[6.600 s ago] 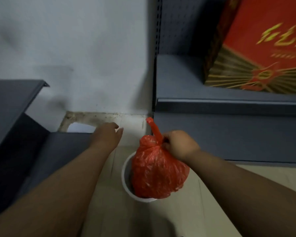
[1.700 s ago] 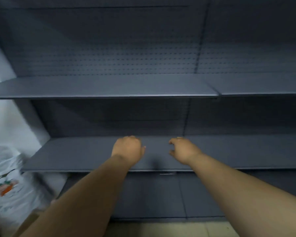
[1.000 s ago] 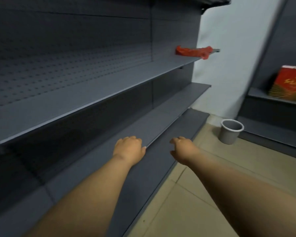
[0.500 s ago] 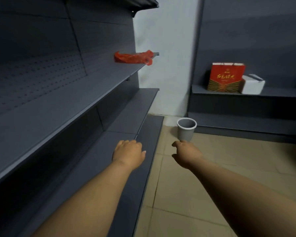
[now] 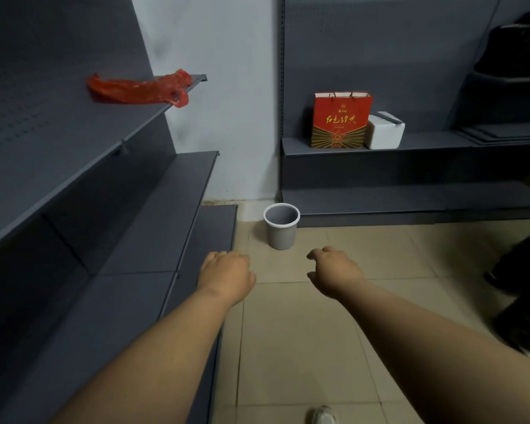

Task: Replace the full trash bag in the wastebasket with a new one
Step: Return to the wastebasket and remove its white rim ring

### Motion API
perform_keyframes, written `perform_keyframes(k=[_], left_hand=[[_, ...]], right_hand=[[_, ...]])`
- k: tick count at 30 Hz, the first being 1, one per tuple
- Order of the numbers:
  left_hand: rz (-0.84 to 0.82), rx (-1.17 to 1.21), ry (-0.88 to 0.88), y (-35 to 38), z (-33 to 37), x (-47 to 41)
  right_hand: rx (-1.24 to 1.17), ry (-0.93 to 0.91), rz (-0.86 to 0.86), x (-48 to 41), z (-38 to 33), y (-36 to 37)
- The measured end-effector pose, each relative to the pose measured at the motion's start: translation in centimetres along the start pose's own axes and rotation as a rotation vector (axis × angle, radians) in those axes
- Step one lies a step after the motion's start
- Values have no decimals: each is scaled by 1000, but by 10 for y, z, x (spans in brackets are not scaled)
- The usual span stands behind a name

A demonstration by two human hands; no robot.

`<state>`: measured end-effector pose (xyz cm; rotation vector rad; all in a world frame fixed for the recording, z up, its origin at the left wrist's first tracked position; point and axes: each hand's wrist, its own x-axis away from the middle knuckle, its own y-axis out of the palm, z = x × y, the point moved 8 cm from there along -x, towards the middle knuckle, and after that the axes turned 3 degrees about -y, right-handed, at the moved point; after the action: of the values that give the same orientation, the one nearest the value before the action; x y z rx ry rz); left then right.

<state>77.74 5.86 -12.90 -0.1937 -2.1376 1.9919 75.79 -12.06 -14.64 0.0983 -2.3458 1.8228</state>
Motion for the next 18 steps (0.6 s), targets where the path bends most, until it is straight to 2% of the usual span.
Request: perform_keyframes(k=[10,18], left_hand=[[22,56,-23,-23,41,-202],[-16,68,-58,-20,49,-308]], right_hand=[[53,-26,-1,-197,65,-60],[48,-23,-43,-302,98,-76]])
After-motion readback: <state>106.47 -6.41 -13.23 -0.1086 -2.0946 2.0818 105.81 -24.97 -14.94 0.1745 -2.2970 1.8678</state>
